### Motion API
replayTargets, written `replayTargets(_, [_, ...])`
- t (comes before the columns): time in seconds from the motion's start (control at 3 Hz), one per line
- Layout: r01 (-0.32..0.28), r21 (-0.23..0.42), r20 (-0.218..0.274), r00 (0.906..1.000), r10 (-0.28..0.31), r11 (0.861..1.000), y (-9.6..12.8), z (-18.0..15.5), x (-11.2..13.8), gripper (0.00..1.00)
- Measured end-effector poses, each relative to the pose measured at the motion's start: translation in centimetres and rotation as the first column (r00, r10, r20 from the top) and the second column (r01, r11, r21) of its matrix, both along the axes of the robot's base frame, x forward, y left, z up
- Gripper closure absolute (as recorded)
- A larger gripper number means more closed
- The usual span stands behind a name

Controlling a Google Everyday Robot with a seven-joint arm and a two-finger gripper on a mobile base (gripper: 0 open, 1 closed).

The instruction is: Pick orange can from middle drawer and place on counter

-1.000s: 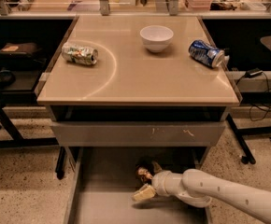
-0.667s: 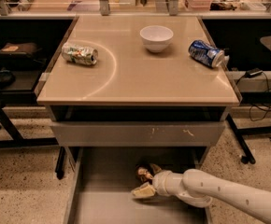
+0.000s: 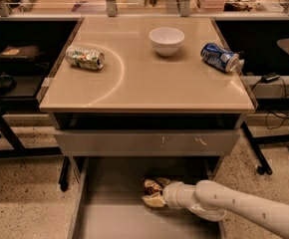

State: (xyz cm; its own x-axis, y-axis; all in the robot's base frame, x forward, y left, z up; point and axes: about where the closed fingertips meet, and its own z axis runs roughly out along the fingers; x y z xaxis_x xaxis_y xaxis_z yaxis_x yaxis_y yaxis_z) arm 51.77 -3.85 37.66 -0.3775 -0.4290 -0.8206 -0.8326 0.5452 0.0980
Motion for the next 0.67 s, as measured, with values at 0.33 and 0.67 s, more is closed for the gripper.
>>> replayTargets(0.33, [0.000, 0.000, 0.000, 1.0000, 0.000, 1.000, -0.01, 0.03, -0.01, 0.90])
replayTargets(0.67, [0.000, 0.000, 0.000, 1.0000, 0.000, 1.000, -0.01, 0.29, -0.01, 1.00])
